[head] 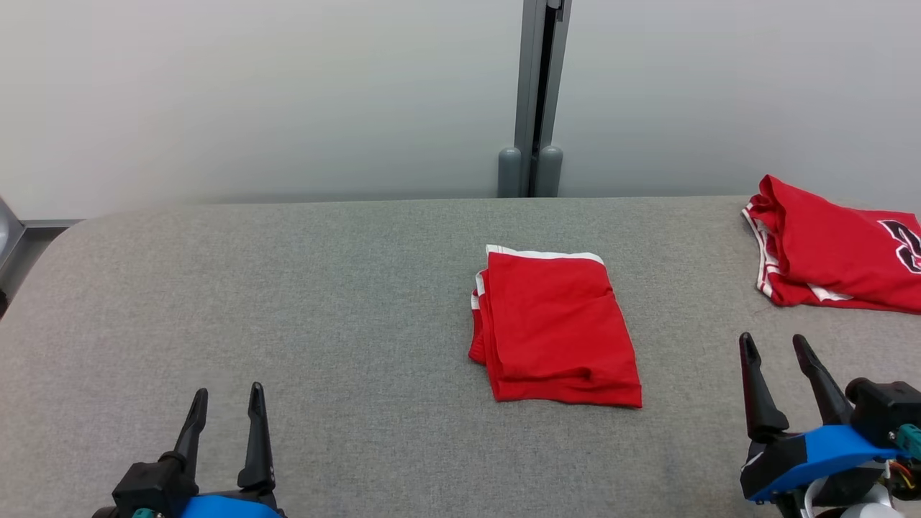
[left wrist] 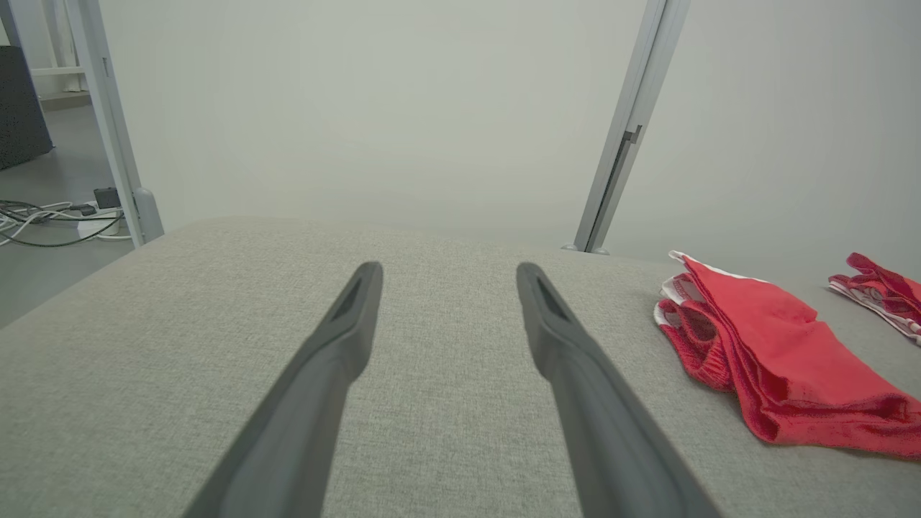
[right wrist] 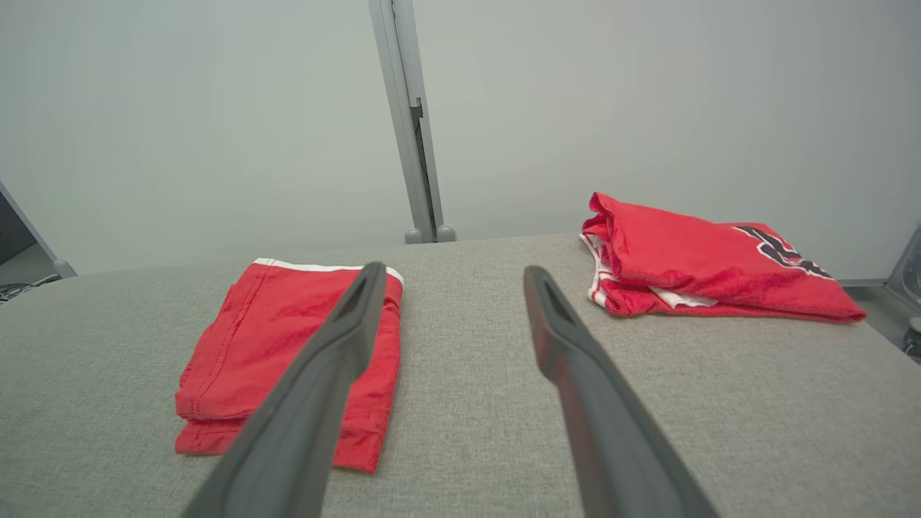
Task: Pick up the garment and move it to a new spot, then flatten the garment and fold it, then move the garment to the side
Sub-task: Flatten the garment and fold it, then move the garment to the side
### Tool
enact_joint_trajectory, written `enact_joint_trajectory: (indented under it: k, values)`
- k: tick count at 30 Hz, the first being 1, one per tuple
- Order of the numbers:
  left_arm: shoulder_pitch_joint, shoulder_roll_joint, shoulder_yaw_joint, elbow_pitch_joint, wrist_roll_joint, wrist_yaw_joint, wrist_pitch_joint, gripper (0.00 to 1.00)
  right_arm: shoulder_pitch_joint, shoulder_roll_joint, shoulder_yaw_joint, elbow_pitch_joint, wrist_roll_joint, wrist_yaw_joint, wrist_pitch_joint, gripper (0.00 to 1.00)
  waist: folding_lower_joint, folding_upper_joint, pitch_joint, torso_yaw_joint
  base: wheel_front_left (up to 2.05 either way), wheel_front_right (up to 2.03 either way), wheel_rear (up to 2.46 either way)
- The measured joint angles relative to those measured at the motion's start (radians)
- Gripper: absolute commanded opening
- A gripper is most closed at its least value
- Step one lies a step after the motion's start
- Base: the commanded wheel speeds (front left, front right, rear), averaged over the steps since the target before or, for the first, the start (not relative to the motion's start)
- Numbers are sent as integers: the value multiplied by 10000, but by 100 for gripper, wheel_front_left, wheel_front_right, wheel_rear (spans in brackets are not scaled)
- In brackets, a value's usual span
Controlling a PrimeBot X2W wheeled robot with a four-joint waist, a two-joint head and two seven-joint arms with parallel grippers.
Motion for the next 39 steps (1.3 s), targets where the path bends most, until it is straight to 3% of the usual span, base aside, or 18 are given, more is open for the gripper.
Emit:
enact_joint_trajectory:
  k: [29, 34, 39]
  values:
    - [47, 251, -222, 19, -123, 184, 238, 100, 72, 0, 550, 150, 84, -2, 497, 100, 0, 2, 91, -42, 0, 0, 0]
    - [-167, 268, -301, -192, -117, 207, 226, 100, -923, -12, 802, 581, 384, -2, 1540, 100, 1, 2, 396, -14, 0, 0, 0]
    - [-754, 224, -616, -399, -33, 194, 207, 100, -2985, -305, 876, 2042, 579, -2, 3536, 100, 2, 3, 957, 283, 0, 0, 0]
